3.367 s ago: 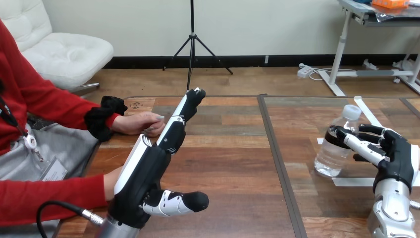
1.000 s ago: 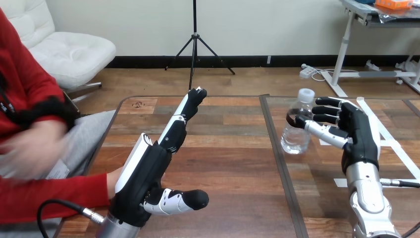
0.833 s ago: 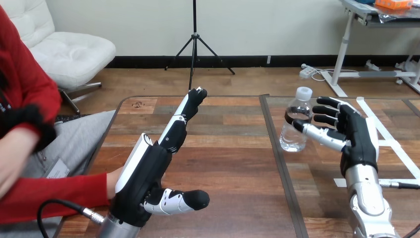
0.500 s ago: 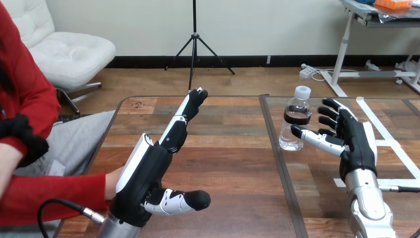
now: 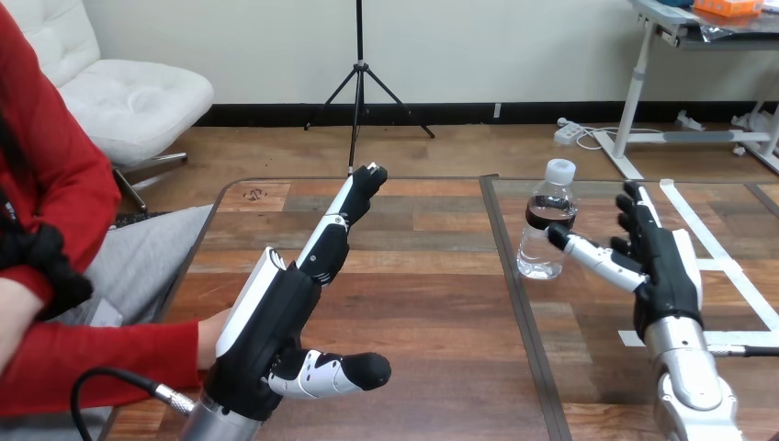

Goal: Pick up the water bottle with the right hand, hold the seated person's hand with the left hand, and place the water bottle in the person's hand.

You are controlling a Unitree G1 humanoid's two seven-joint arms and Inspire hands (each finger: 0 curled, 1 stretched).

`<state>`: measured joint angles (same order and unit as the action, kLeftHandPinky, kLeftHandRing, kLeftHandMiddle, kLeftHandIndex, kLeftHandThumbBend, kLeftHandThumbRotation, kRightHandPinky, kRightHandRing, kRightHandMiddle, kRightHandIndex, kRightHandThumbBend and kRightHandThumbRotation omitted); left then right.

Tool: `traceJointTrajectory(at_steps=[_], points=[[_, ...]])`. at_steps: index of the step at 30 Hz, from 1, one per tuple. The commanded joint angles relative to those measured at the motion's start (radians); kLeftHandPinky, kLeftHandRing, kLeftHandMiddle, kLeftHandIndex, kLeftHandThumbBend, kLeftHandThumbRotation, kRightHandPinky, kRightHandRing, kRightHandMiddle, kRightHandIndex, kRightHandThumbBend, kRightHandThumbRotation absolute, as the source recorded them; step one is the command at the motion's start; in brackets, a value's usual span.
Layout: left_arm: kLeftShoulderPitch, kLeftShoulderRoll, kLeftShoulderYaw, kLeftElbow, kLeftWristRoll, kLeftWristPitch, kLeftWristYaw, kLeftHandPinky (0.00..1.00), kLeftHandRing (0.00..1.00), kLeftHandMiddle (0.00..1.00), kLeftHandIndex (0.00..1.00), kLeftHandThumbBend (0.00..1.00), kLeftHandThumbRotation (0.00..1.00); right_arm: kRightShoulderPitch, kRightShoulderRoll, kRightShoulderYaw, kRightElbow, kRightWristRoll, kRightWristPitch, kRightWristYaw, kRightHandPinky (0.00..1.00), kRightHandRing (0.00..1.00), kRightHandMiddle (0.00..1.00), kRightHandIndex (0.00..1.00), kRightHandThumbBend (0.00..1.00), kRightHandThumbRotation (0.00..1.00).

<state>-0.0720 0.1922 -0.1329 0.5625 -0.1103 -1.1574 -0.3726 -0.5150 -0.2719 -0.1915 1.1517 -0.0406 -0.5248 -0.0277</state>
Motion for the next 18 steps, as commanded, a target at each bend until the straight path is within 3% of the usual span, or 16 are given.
traceJointTrajectory(at_steps=[1, 18], points=[[-0.065, -0.001, 0.024, -0.020, -0.002, -0.008, 0.009, 1.00, 1.00, 1.00, 1.00, 1.00, 0.78, -0.043, -0.023, 0.016, -0.037, -0.012, -0.010, -0.016, 0.95, 0.99, 0.98, 1.00, 1.00, 0.39], [-0.073, -0.007, 0.027, -0.009, 0.000, -0.011, 0.008, 1.00, 1.00, 1.00, 1.00, 1.00, 0.80, -0.048, -0.026, 0.035, -0.034, -0.037, -0.001, -0.056, 0.93, 1.00, 0.99, 1.00, 1.00, 0.43]])
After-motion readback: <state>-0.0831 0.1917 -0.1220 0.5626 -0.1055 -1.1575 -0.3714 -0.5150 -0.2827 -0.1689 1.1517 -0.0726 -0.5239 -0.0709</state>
